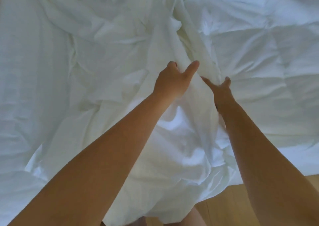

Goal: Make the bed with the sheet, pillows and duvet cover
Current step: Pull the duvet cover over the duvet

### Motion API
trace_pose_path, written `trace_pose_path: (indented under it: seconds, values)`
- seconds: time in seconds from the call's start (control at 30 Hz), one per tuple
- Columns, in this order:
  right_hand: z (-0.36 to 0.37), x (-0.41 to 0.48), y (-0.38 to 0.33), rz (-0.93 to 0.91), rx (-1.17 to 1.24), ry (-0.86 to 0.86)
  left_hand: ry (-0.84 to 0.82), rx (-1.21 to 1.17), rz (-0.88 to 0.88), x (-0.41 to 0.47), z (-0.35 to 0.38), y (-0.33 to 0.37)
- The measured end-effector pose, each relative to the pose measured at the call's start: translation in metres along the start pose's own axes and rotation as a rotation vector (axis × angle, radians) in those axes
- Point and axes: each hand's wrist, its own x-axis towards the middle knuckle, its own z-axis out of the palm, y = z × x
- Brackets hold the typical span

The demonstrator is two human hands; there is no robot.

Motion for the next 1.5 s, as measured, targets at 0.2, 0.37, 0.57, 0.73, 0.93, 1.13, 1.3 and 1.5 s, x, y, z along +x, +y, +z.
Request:
trace_pose_path:
  seconds: [0.2,0.37,0.57,0.73,0.93,1.13,1.3,1.5]
  values:
    - [0.008,0.01,-0.024,-0.181,0.07,-0.232,-0.123,-0.148,-0.27,0.054,0.021,0.024]
    - [-0.105,0.058,-0.012,-0.205,0.381,0.403,-0.265,-0.194,0.078,0.048,0.089,0.09]
    - [-0.102,0.088,0.028,0.012,-0.226,0.494,-0.488,0.195,0.217,0.016,0.099,0.035]
    - [0.03,-0.024,0.02,-0.786,-0.2,0.193,0.167,-0.059,0.094,-0.025,-0.021,-0.091]
    - [0.182,-0.136,0.024,-0.894,-0.518,-0.556,0.415,0.35,-0.484,-0.09,-0.179,-0.278]
    - [0.286,-0.173,0.03,-0.78,-1.009,-0.47,0.071,0.266,-0.634,-0.111,-0.223,-0.376]
    - [0.32,-0.163,0.023,-0.514,-0.94,-0.338,0.05,0.48,-0.387,-0.073,-0.226,-0.409]
    - [0.334,-0.166,0.024,-0.11,-0.771,-0.324,-0.144,0.348,-0.225,-0.08,-0.215,-0.396]
